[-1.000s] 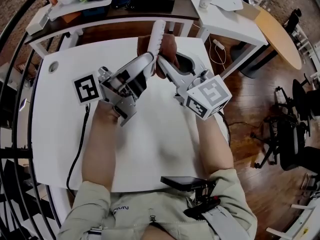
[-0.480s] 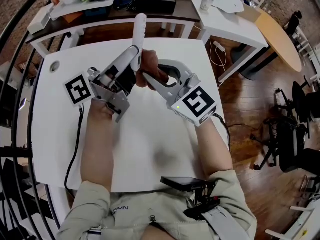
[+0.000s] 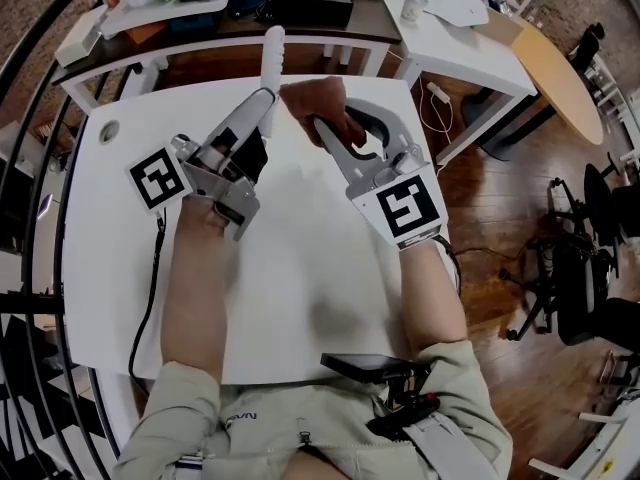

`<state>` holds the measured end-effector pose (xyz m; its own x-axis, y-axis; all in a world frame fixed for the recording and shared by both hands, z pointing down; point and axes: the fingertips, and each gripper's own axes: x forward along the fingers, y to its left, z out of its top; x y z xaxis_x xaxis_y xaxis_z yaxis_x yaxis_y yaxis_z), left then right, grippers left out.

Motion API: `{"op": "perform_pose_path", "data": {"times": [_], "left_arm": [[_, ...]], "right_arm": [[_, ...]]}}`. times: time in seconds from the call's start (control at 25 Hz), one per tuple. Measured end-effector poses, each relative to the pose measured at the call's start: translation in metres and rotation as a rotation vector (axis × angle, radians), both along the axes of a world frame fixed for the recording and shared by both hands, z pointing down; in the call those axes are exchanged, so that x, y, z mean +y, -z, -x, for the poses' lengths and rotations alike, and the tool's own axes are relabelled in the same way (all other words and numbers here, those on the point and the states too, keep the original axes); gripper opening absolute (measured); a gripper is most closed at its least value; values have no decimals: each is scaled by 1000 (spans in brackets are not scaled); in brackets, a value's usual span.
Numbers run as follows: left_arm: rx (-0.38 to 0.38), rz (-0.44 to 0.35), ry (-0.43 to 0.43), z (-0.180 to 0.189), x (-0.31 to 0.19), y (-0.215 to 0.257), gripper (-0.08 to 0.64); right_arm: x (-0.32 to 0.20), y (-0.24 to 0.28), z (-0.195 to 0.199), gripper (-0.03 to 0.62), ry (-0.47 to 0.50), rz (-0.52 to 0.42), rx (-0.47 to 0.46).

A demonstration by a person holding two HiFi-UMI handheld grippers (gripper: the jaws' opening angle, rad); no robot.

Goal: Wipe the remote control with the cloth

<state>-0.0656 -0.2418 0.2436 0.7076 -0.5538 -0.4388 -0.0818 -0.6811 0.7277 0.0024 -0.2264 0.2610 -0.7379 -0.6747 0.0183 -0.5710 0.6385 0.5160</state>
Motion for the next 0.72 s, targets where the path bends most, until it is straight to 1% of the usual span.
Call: {"op": "perform_pose_path", "data": {"times": [0.08,0.16,0.28,0.44,0.52,0.72], "left_arm": [[-33,-9,-2,-7,1,0,210],[-68,-12,2,-12,3,-2,210],[-89,-11,15,-13,3,-5,210],[-91,-23,31,-9,2,-2,210],[-97,-28,38,-7,1,-1,210],[-98,-25,65,-2,0,-2,210]], "right_arm": [[-5,11,-7,91,-55,-44,-32],[-3,16,-6,91,-55,-69,-35],[8,11,5,91,-13,-80,37],[22,-3,27,91,58,-60,139],[28,-9,37,91,90,-51,163],[40,-16,49,91,146,-38,184]]}}
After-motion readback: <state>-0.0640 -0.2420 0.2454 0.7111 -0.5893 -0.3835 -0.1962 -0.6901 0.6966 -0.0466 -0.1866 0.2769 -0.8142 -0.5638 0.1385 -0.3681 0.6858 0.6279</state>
